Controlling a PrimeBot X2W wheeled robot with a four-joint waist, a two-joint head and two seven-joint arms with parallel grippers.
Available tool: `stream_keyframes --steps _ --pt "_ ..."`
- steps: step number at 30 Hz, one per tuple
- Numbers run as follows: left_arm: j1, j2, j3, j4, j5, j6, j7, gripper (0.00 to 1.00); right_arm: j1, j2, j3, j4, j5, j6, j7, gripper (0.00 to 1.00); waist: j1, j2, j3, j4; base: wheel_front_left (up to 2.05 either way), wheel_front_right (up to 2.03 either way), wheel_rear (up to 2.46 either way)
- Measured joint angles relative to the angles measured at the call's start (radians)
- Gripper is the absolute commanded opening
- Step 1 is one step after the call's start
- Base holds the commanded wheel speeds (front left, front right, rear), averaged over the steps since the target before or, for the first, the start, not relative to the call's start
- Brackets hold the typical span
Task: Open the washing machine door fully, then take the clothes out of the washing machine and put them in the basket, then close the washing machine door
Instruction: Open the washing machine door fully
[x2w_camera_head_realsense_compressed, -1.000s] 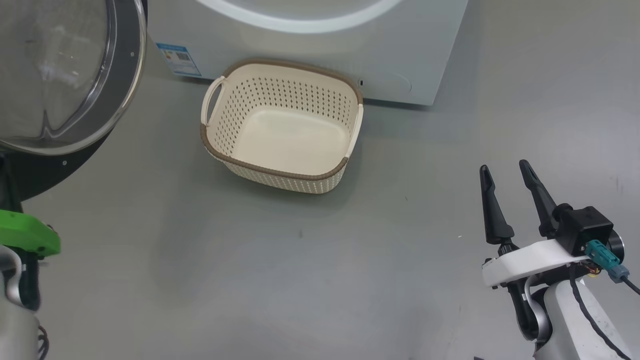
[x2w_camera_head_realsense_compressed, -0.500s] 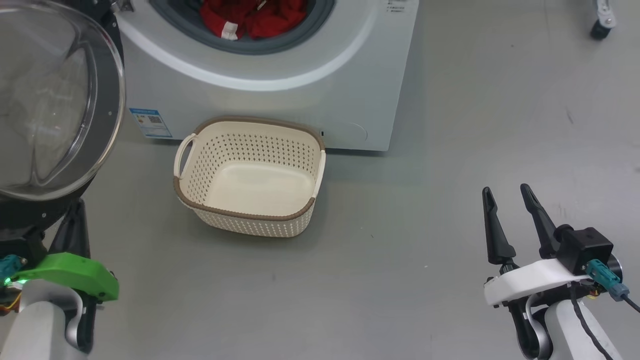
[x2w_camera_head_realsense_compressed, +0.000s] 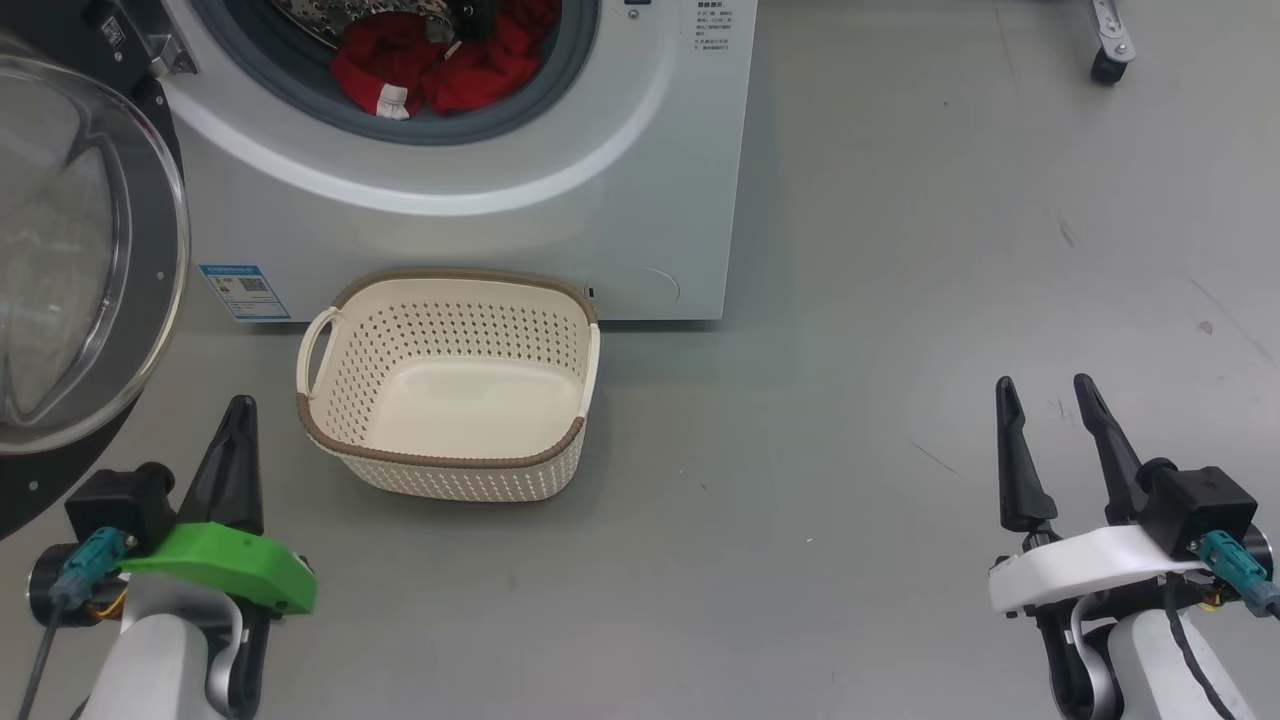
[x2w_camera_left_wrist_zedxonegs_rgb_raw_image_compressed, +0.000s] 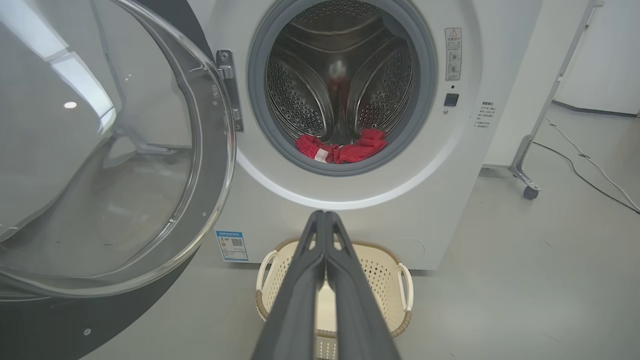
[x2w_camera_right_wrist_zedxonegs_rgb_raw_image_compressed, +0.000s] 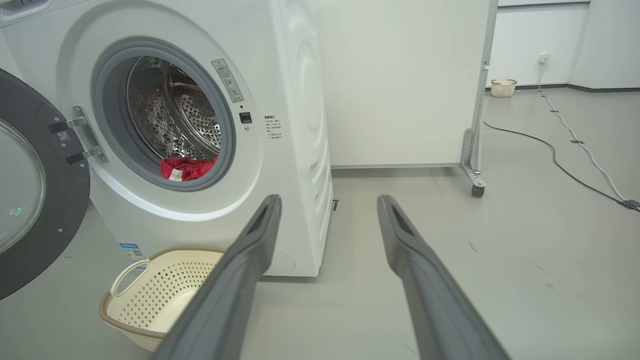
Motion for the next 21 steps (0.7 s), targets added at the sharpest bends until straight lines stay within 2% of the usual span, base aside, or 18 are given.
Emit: stream_keyframes --steps 6,7,9,10,21 --pt "0.034 -0.015 -0.015 -0.035 0.0 0.0 0.0 0.0 0.003 0.001 -0.008 -0.018 0.0 0.0 0.0 1.0 0.0 0.0 0.002 -0.008 0.0 0.0 0.0" --pt "0.043 -0.018 -0.017 -0.037 0.0 0.0 0.0 0.25 0.003 0.002 -0.009 -0.021 0.0 0.0 0.0 1.0 0.0 0.0 0.002 -0.01 0.0 0.0 0.0" --pt "0.058 -0.021 -0.018 -0.046 0.0 0.0 0.0 0.95 0.003 0.003 -0.01 -0.024 0.0 0.0 0.0 1.0 0.0 0.0 0.002 -0.012 0.0 0.0 0.0" --pt "0.062 -0.022 -0.017 -0.053 0.0 0.0 0.0 1.0 0.004 0.005 -0.011 -0.025 0.0 0.0 0.0 1.0 0.0 0.0 0.002 -0.013 0.0 0.0 0.0" --pt "0.088 -0.027 -0.025 -0.11 -0.006 -0.001 0.0 1.0 0.016 0.01 -0.012 -0.031 0.0 0.0 0.0 1.0 0.0 0.0 0.002 -0.019 0.0 0.0 0.0"
